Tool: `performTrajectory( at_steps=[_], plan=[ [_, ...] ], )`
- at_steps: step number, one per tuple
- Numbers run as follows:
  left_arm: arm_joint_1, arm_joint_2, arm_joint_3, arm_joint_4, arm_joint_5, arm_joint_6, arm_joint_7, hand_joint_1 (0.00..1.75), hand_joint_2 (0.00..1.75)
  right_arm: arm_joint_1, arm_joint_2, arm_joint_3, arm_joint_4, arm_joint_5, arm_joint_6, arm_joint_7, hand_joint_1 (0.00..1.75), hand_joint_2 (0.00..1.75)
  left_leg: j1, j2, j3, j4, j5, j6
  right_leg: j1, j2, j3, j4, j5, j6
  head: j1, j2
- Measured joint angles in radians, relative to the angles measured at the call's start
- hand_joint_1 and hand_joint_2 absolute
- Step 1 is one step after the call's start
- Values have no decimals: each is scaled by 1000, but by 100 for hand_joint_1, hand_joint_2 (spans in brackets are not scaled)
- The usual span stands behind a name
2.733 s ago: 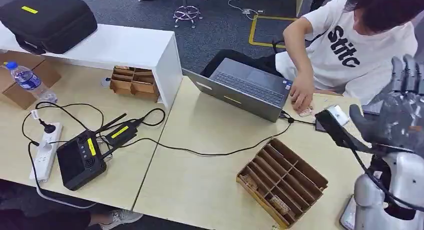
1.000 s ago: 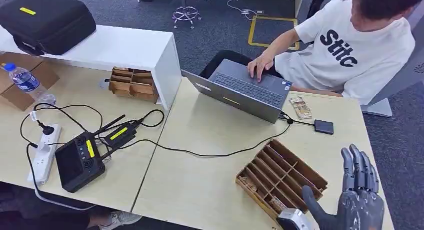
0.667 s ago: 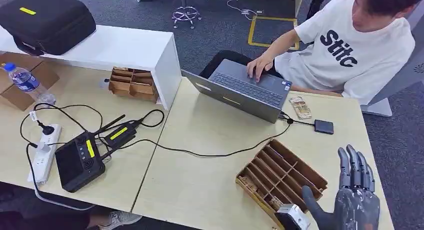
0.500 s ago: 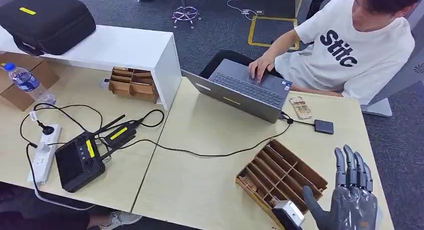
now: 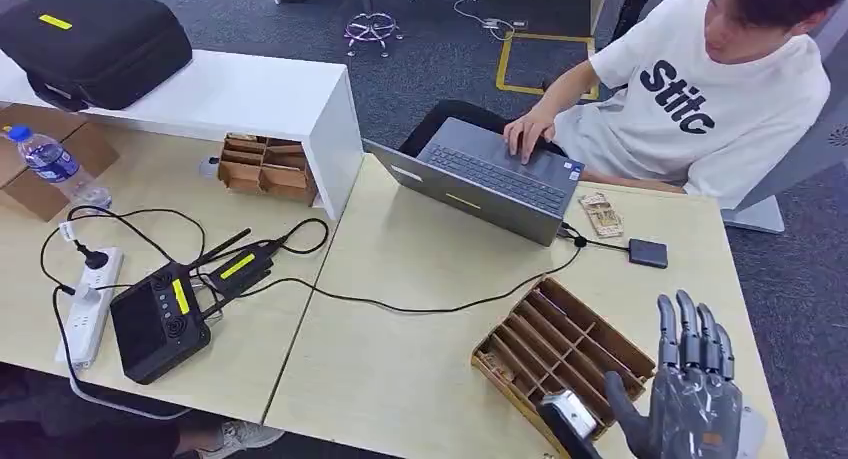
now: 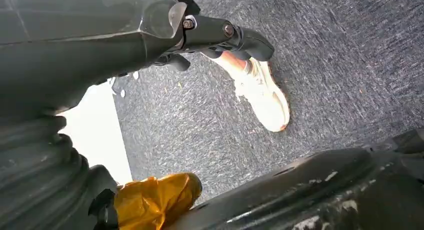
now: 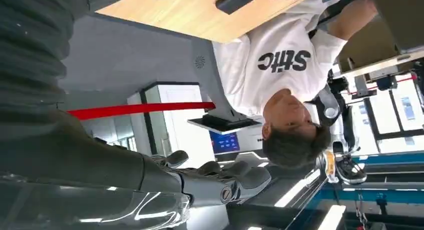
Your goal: Pass the card to the sensor for recognition and then transmit it.
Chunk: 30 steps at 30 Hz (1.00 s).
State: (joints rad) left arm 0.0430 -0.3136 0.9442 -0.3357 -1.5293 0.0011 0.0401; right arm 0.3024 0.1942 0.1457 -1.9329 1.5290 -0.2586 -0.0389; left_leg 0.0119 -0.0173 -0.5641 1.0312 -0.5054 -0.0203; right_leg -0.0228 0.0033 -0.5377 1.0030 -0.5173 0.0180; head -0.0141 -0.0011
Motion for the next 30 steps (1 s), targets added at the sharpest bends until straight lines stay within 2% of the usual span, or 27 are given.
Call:
performTrajectory(
  at_steps=[30],
  plan=[
    [0, 0, -5, -9, 0, -11, 3, 0, 175, -22, 13, -1, 71, 14, -5, 3, 0, 175, 0, 0, 0, 0, 0, 0, 0, 0, 0, 0, 0, 0, 0, 0]
  ],
)
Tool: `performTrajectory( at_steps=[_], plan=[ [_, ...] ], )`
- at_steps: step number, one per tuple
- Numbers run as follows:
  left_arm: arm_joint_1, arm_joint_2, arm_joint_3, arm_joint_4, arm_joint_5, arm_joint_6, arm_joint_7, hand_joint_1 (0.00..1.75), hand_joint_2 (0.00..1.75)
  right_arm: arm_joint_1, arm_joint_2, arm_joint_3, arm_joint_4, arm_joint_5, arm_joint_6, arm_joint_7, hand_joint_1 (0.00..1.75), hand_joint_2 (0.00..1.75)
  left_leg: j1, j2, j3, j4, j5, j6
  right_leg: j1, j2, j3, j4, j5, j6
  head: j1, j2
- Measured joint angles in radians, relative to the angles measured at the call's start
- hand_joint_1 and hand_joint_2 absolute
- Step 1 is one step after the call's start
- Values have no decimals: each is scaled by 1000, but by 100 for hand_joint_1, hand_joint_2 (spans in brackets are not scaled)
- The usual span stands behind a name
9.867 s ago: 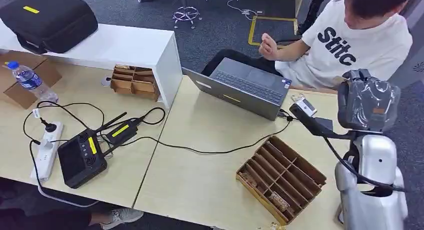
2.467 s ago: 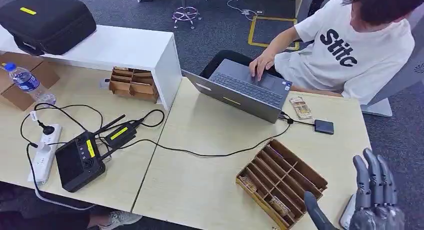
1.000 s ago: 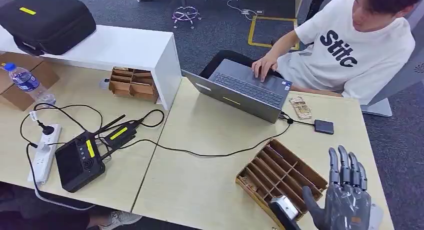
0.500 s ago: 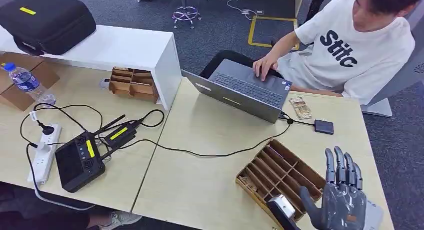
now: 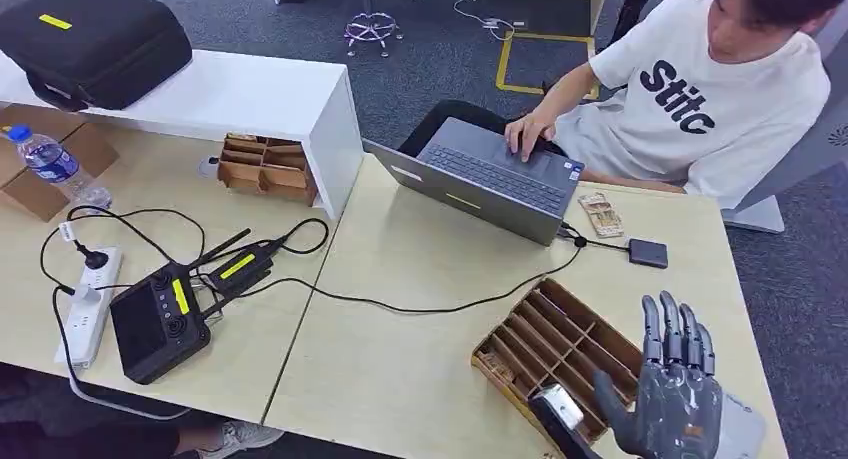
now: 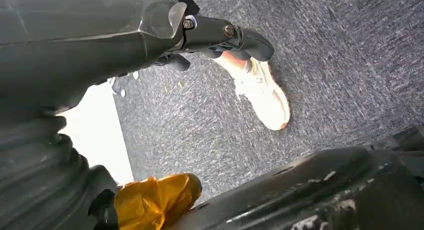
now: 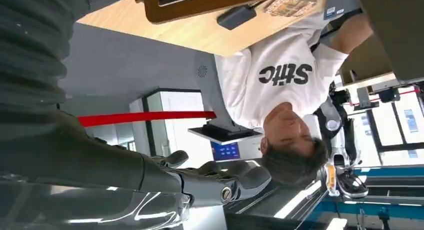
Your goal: Pass the card to the sensor for recognition and then transmit it.
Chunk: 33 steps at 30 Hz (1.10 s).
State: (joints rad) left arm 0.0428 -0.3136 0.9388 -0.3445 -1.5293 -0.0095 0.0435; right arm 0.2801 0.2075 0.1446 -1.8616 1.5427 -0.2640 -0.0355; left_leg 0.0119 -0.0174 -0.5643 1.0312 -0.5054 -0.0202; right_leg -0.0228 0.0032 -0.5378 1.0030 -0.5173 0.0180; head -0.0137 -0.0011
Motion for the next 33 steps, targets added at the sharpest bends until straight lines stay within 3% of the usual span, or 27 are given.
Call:
performTrajectory(
  at_steps=[33],
  plan=[
    [-2, 0, -19, -7, 0, -9, 8, 0, 175, -37, 25, -45, 92, -35, 11, 11, 0, 175, 0, 0, 0, 0, 0, 0, 0, 0, 0, 0, 0, 0, 0, 0]
  ],
)
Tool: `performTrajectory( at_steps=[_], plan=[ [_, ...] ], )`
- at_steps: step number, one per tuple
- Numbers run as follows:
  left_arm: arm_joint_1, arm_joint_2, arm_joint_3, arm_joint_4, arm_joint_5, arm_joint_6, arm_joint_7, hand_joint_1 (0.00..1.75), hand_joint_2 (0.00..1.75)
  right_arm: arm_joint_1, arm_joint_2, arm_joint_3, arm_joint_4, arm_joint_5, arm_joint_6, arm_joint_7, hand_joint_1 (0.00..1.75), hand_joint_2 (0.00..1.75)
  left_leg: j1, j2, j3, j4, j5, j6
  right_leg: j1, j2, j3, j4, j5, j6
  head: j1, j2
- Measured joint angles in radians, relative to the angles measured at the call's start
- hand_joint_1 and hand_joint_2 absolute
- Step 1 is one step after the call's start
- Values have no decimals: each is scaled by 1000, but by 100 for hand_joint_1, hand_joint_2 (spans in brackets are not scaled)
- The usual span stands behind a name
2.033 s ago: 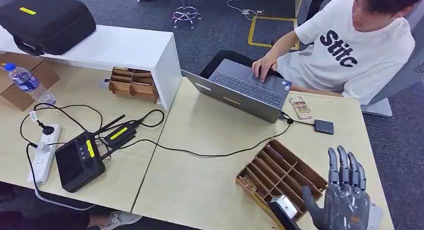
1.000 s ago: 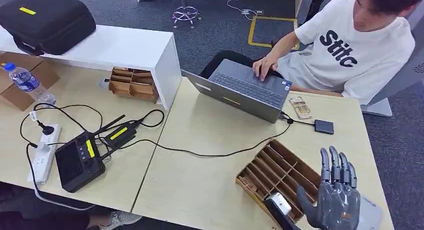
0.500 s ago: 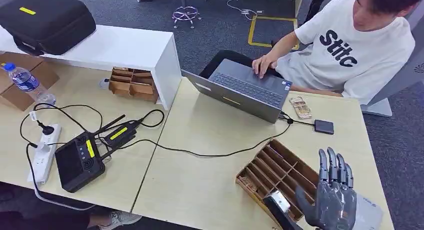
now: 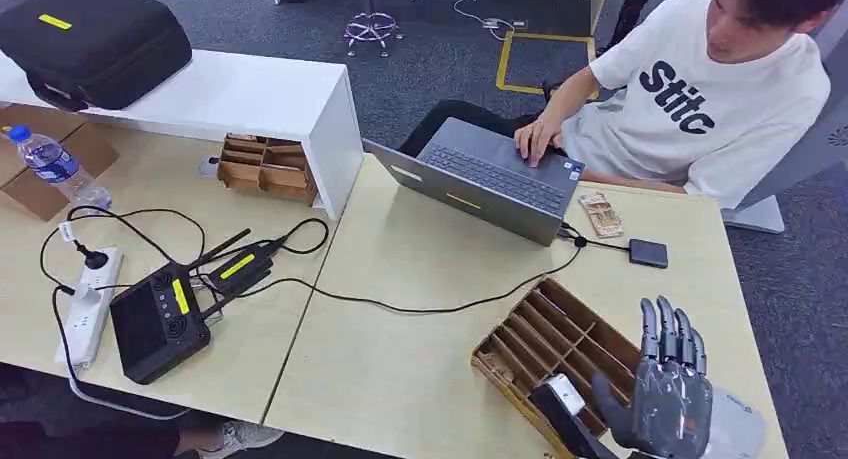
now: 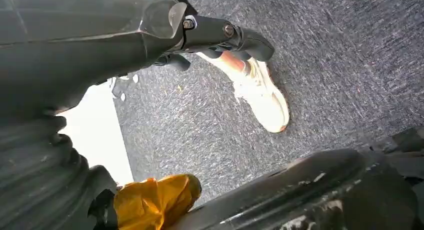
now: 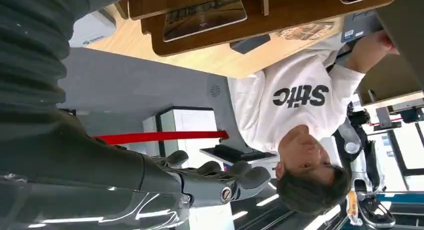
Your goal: Pass the card to the sensor for recognition and then transmit it.
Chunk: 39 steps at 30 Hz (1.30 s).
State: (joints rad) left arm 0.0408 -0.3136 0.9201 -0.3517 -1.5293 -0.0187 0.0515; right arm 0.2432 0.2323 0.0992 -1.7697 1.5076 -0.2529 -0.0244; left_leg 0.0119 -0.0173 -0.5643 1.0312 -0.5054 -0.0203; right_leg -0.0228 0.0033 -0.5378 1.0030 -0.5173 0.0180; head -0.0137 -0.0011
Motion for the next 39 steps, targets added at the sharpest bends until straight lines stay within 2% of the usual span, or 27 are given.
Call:
performTrajectory(
  at_steps=[39],
  plan=[
    [0, 0, 0, 0, 0, 0, 0, 0, 175, -4, 6, -17, 6, 0, 0, 0, 0, 175, 0, 0, 0, 0, 0, 0, 0, 0, 0, 0, 0, 0, 0, 0]
  ],
)
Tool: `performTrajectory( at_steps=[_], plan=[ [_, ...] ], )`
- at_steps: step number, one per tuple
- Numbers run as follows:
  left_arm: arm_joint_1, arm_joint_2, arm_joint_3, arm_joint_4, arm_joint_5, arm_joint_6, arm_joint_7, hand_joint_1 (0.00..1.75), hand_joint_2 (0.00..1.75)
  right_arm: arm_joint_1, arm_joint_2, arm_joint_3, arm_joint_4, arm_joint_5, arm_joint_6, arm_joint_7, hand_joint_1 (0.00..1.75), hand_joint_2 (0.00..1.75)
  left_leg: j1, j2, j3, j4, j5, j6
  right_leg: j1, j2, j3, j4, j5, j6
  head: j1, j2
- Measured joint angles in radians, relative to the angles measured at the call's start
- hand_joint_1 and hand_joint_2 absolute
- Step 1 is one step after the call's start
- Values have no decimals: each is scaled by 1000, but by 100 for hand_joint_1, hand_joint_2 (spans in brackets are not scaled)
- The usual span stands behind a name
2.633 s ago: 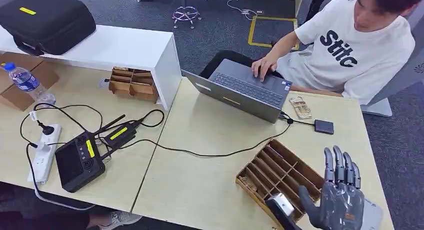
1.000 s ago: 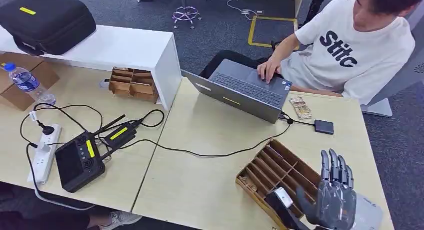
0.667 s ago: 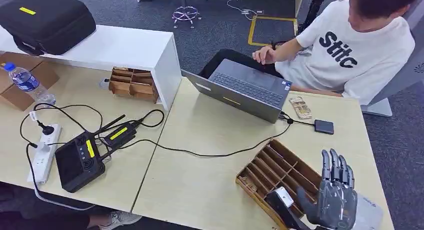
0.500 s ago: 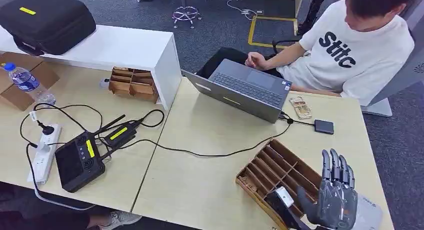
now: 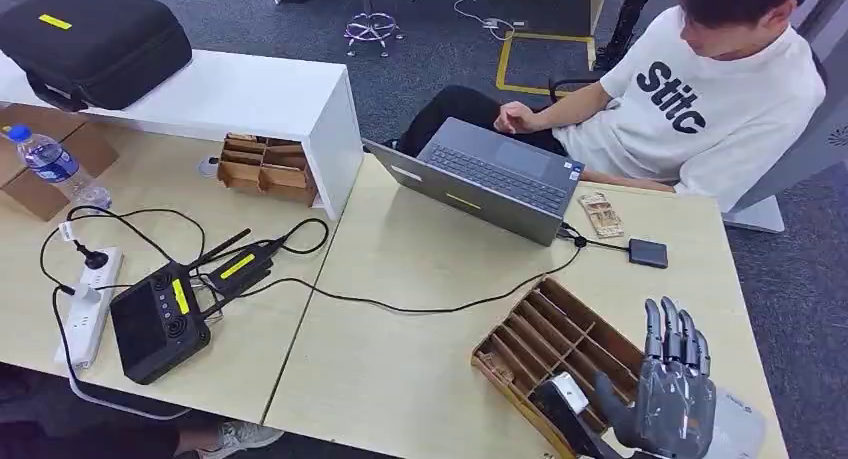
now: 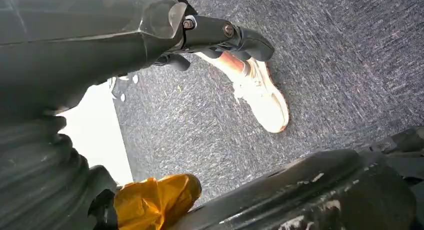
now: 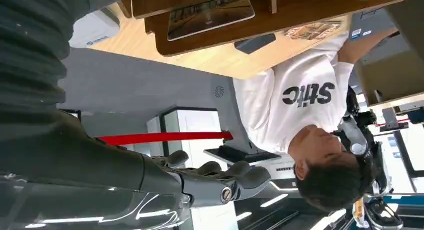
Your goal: Pass the card to the sensor for recognition and then transmit it.
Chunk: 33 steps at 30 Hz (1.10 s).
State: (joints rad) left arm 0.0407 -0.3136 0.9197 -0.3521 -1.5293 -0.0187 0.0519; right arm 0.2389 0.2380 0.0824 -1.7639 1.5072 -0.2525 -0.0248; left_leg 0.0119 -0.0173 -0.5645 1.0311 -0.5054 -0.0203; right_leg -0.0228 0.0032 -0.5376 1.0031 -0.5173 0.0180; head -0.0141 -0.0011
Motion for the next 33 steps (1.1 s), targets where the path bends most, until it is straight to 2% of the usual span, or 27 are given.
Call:
performTrajectory(
  at_steps=[3, 9, 33],
  plan=[
    [-2, 0, -10, 0, 0, -3, 3, 0, 175, -44, 3, -4, 44, -59, 37, -17, 0, 175, 0, 2, 1, 0, 0, 0, 0, 2, 0, 0, 1, 0, 0, 0],
    [-5, 2, -30, 0, 0, -3, 11, 0, 175, -127, 11, -24, 148, -78, 34, -26, 0, 175, 0, 2, 2, 0, 1, 0, 0, 2, 1, 0, 1, 0, 0, 0],
    [-7, 2, -42, 0, 0, 0, 13, 0, 175, -162, 23, -41, 203, -84, 19, -28, 0, 175, 0, 2, 5, 0, 1, 0, 0, 2, 4, 0, 1, 0, 0, 0]
  ],
)
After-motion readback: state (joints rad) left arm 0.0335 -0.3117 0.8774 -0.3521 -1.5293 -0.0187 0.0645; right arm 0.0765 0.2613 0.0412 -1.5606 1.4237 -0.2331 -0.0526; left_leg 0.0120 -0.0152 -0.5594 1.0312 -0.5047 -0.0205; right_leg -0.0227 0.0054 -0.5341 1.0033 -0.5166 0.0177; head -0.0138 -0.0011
